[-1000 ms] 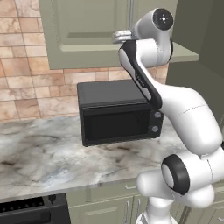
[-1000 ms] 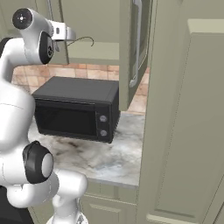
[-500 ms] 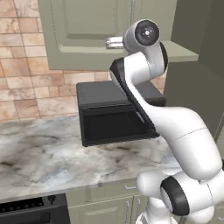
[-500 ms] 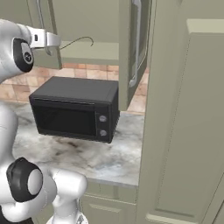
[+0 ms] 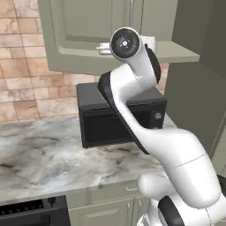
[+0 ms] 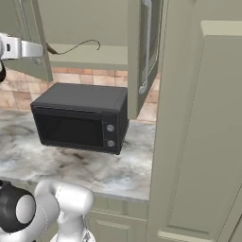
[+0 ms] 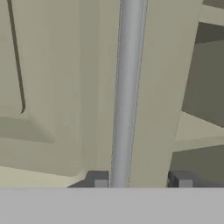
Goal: Open the cabinet and move the ladle to the pot. Then close the cabinet.
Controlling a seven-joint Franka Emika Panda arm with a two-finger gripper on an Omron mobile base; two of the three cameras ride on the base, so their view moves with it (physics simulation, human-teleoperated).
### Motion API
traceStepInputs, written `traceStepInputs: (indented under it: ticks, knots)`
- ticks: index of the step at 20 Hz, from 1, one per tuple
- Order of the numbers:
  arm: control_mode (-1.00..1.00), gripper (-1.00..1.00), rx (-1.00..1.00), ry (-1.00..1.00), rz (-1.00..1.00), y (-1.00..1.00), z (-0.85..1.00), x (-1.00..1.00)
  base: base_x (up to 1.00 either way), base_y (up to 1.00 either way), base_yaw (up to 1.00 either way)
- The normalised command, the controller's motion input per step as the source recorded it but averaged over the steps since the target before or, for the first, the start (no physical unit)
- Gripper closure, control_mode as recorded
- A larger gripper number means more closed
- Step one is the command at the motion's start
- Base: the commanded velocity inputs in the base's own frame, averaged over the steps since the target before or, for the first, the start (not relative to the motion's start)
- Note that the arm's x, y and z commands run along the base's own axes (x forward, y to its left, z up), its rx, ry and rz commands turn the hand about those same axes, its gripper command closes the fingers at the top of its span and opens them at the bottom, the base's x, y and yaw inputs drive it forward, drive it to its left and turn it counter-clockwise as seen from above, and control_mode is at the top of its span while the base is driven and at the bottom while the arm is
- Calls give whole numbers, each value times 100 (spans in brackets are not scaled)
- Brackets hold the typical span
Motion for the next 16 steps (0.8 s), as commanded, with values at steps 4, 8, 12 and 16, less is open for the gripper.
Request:
traceStepInputs:
  ticks: [4, 8, 12, 16]
  knots:
    - [-100, 100, 0, 0, -17, 100, -42, -54, 0, 0, 0]
    - [-100, 100, 0, 0, -17, 100, -48, -57, 0, 0, 0]
    - [-100, 100, 2, 0, -16, 100, -56, -40, 0, 0, 0]
    - [-100, 100, 2, 0, -14, 100, -59, -5, 0, 0, 0]
